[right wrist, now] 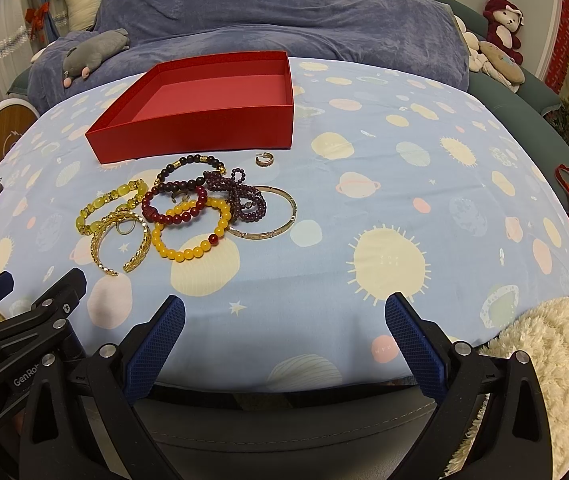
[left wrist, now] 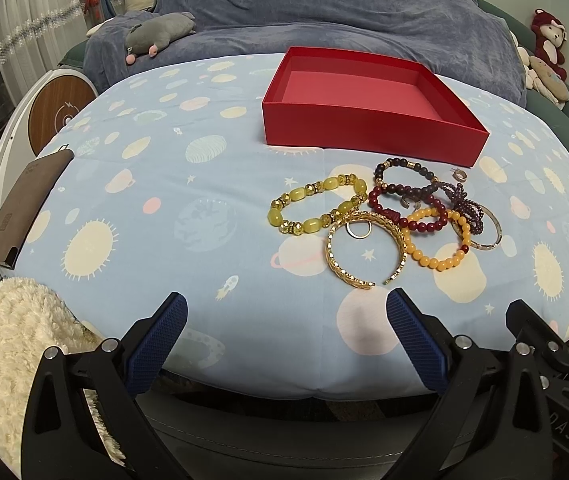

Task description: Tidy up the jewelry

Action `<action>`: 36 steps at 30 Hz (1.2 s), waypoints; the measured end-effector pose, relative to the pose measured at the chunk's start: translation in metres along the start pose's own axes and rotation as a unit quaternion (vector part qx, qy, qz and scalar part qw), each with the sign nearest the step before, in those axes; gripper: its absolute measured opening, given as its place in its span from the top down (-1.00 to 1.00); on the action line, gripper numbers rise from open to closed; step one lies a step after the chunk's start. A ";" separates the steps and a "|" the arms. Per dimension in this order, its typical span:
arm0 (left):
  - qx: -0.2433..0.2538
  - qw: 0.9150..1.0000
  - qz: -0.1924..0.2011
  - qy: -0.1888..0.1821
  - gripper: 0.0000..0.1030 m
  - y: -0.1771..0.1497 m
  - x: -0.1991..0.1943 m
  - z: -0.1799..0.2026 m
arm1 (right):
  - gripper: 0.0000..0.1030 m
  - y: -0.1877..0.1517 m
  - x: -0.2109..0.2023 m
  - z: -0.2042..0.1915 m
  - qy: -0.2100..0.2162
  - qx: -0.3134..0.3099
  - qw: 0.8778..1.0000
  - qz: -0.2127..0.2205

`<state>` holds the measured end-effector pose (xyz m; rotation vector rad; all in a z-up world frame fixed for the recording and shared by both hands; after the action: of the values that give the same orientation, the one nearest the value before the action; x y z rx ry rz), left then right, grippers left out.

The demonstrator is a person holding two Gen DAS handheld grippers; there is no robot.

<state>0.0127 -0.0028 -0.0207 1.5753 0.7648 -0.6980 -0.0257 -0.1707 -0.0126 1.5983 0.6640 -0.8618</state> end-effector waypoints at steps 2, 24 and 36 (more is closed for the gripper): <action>0.000 1.000 -0.001 -0.001 -0.85 0.000 0.000 0.000 | -0.87 0.000 0.000 0.000 0.000 0.000 1.000 0.000; 0.001 1.000 -0.018 -0.016 -0.86 0.014 0.015 0.000 | -0.87 0.009 0.008 0.011 -0.005 0.023 1.000 -0.006; 0.012 0.998 -0.046 -0.052 -0.86 0.024 0.034 0.032 | -0.87 0.021 0.016 0.038 -0.022 0.064 0.997 -0.022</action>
<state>0.0518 -0.0335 -0.0377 1.5210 0.7579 -0.8528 -0.0061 -0.2125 -0.0169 1.6787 0.6258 -0.9870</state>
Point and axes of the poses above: each gripper's, at about its wrist camera, not at the fingertips, and x roughly the way its jaws point, z to its right, y to its top, the point moved 3 cm from there along x, roughly the way its jaws point, and after that the axes turned 6 degrees about y, right-handed, at the moved point
